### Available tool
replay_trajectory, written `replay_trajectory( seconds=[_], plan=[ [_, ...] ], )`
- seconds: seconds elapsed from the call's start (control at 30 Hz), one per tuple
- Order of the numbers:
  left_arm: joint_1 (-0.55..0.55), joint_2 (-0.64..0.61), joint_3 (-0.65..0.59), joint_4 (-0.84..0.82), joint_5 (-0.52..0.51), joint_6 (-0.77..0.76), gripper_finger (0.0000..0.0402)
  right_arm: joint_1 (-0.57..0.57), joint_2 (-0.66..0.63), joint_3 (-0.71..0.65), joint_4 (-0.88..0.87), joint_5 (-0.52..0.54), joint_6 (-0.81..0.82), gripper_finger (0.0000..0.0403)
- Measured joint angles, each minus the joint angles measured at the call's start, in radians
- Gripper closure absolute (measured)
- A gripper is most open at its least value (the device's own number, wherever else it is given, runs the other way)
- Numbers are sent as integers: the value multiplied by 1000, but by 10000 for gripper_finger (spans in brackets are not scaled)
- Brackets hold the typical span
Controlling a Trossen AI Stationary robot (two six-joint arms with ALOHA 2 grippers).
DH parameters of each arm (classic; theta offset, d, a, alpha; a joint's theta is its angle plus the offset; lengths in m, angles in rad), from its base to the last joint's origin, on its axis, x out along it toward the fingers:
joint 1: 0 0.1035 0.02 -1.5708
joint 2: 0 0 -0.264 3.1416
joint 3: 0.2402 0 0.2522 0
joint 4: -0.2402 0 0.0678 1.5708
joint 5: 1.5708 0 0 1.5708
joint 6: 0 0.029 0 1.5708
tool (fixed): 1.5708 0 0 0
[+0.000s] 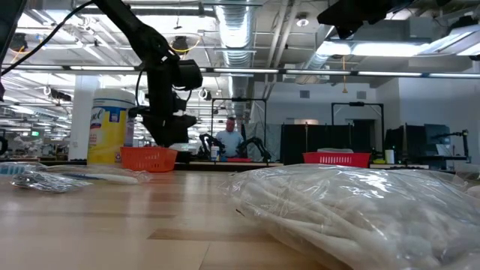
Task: Pick & Place Travel size toiletries
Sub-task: Put the blue toothbrush into the orange bin, then put the comb into the bottom red bin
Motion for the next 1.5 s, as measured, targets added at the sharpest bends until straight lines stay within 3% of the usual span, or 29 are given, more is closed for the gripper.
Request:
replay_trajectory(
  seconds=[0.27,0.47,0.7,0.87,1.1,1.5],
  plan=[
    [-6,-1,0,-1,-24,-1,231,0,0,0,-5,0,0,402],
    [-28,-75,0,1,-24,-1,249,0,0,0,-5,0,0,402],
    [-92,-279,-2,14,29,49,280,-7,0,0,-13,0,-15,402],
    [-211,-427,-50,49,139,55,297,-30,0,0,-53,0,-14,402],
    [-438,-588,-159,63,159,-53,316,-55,0,-1,-95,0,34,402],
    [-766,-639,-393,-35,159,-482,397,-43,0,-1,-103,0,87,402]
  ],
)
